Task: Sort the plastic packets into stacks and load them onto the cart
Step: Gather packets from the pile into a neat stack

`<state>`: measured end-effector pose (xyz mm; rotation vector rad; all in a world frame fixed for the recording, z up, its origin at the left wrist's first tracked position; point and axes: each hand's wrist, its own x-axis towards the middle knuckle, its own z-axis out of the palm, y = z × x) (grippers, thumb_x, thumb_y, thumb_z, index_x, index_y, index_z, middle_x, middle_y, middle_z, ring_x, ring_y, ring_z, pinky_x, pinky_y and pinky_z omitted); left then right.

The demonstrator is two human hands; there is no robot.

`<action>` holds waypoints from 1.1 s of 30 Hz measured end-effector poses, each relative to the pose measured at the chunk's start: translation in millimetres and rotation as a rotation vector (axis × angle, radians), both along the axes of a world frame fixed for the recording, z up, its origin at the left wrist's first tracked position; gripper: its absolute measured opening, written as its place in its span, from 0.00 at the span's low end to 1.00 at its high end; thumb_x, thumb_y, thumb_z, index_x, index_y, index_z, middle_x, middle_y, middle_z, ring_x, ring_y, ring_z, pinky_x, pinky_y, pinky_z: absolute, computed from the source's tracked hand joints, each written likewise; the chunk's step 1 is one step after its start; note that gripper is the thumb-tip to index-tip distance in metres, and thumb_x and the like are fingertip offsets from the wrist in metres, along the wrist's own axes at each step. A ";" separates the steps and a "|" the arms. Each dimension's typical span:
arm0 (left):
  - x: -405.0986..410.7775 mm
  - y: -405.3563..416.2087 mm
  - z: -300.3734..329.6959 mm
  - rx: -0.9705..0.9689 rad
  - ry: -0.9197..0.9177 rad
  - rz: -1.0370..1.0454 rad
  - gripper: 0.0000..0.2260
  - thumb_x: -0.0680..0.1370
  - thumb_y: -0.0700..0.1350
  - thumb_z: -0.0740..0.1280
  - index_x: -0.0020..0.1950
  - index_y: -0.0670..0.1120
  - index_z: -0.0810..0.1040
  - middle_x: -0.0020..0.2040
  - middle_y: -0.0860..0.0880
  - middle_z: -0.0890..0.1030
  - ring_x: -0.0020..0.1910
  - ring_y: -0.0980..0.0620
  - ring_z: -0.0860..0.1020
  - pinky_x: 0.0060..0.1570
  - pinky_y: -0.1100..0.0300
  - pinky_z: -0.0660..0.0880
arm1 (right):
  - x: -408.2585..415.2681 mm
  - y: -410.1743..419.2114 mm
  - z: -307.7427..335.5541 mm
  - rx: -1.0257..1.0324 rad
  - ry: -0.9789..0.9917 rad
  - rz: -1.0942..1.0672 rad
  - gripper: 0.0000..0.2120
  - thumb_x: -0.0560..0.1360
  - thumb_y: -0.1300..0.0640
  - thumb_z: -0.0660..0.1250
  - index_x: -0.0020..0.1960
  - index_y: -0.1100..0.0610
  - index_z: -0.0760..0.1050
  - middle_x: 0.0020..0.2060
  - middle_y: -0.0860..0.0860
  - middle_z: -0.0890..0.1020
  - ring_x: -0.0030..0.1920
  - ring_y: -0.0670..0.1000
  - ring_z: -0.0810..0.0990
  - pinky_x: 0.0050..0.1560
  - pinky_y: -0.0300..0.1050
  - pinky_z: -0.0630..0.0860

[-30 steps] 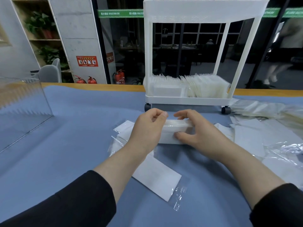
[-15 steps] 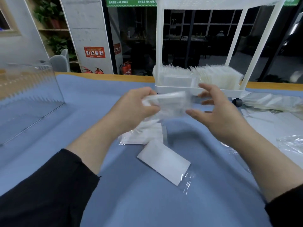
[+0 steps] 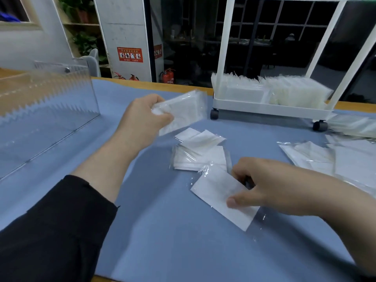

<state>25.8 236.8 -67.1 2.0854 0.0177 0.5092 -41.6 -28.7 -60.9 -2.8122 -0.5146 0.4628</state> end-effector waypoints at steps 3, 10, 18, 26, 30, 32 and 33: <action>-1.7 2.2 3.0 -0.051 -0.014 0.016 0.04 0.76 0.43 0.73 0.49 0.47 0.81 0.43 0.46 0.83 0.34 0.53 0.74 0.29 0.64 0.68 | 7.2 -4.9 4.3 0.156 -0.121 -0.018 0.09 0.77 0.43 0.68 0.45 0.48 0.77 0.40 0.45 0.80 0.34 0.41 0.73 0.41 0.37 0.72; -11.0 -8.0 5.9 -0.110 0.086 -0.258 0.08 0.75 0.40 0.74 0.51 0.50 0.81 0.48 0.48 0.84 0.40 0.54 0.79 0.42 0.59 0.75 | 41.1 9.9 27.9 0.323 -0.412 -0.045 0.05 0.75 0.47 0.72 0.41 0.41 0.79 0.45 0.42 0.78 0.44 0.42 0.76 0.46 0.44 0.72; -15.5 -23.0 1.7 -0.070 0.210 -0.418 0.06 0.83 0.48 0.64 0.54 0.52 0.81 0.50 0.50 0.83 0.43 0.58 0.76 0.47 0.62 0.74 | 62.8 30.9 -18.0 0.713 -0.469 -0.170 0.13 0.72 0.55 0.76 0.43 0.46 0.71 0.54 0.39 0.78 0.56 0.44 0.76 0.58 0.44 0.72; -13.3 -21.7 -1.5 0.144 0.181 -0.309 0.05 0.76 0.46 0.74 0.48 0.54 0.80 0.44 0.50 0.83 0.41 0.52 0.80 0.40 0.61 0.75 | 64.8 34.1 -16.8 0.935 -0.589 -0.252 0.14 0.77 0.51 0.70 0.58 0.44 0.68 0.54 0.41 0.78 0.55 0.37 0.77 0.55 0.36 0.73; -5.4 -5.2 5.9 -0.065 0.076 -0.109 0.04 0.76 0.43 0.73 0.48 0.50 0.79 0.41 0.49 0.83 0.37 0.51 0.77 0.36 0.57 0.72 | 77.5 15.4 -4.6 0.631 -0.475 -0.195 0.13 0.79 0.50 0.67 0.64 0.43 0.73 0.60 0.36 0.77 0.59 0.34 0.74 0.63 0.39 0.71; -2.4 1.3 6.4 -0.117 0.051 -0.021 0.05 0.76 0.43 0.73 0.48 0.50 0.79 0.40 0.51 0.81 0.34 0.52 0.75 0.32 0.60 0.68 | 84.0 15.6 -3.5 0.359 -0.265 -0.020 0.25 0.77 0.50 0.70 0.70 0.36 0.67 0.68 0.32 0.69 0.66 0.36 0.69 0.67 0.42 0.68; -1.0 3.7 6.1 -0.148 0.036 0.005 0.05 0.76 0.43 0.73 0.49 0.50 0.79 0.40 0.50 0.82 0.33 0.52 0.75 0.32 0.60 0.69 | 86.0 19.5 -2.0 0.270 -0.187 0.028 0.29 0.76 0.51 0.71 0.72 0.33 0.65 0.70 0.30 0.65 0.67 0.36 0.67 0.65 0.41 0.67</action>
